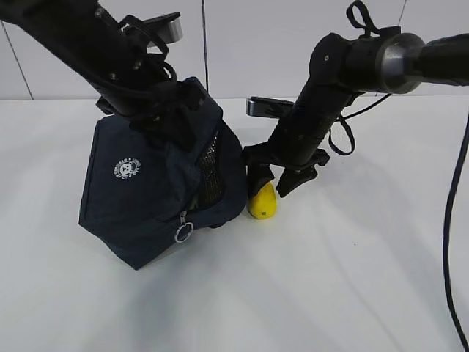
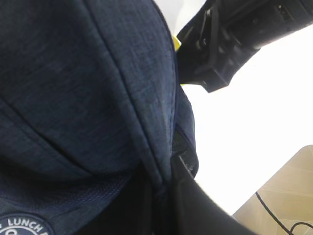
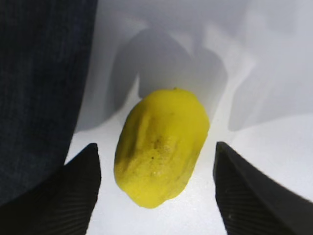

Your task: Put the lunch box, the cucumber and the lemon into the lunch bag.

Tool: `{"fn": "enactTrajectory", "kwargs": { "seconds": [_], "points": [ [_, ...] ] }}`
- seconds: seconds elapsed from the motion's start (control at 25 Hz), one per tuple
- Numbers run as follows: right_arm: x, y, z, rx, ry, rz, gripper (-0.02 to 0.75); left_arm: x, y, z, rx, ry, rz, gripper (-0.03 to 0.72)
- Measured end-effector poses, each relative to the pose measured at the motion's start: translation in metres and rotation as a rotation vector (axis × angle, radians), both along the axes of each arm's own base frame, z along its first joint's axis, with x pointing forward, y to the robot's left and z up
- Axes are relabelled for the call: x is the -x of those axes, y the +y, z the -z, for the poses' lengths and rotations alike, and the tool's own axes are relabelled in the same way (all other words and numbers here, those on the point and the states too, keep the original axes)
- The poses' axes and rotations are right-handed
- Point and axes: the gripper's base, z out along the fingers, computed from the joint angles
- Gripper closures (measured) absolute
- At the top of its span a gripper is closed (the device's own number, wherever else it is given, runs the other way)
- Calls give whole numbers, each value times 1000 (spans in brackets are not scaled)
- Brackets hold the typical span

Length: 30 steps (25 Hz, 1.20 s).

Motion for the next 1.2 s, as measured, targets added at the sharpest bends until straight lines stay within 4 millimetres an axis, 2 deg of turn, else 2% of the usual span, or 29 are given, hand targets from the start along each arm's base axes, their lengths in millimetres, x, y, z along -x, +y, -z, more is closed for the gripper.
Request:
{"fn": "enactTrajectory", "kwargs": {
  "seconds": [0.2, 0.36, 0.44, 0.56, 0.68, 0.8, 1.08, 1.2],
  "points": [
    [-1, 0, 1, 0, -3, 4, 192, 0, 0, 0, 0, 0, 0, 672],
    [-1, 1, 14, 3, 24, 7, 206, 0, 0, 0, 0, 0, 0, 672],
    [-1, 1, 18, 4, 32, 10, 239, 0, 0, 0, 0, 0, 0, 672],
    [-1, 1, 18, 3, 34, 11, 340, 0, 0, 0, 0, 0, 0, 672],
    [0, 1, 15, 7, 50, -1, 391, 0, 0, 0, -1, -1, 0, 672],
    [-3, -1, 5, 36, 45, -27, 398, 0, 0, 0, -1, -1, 0, 672],
    [-8, -16, -59, 2, -79, 0, 401, 0, 0, 0, -2, 3, 2, 672],
    [-6, -16, -71, -57, -95, -11, 402, 0, 0, 0, -3, 4, 3, 672]
  ]
}}
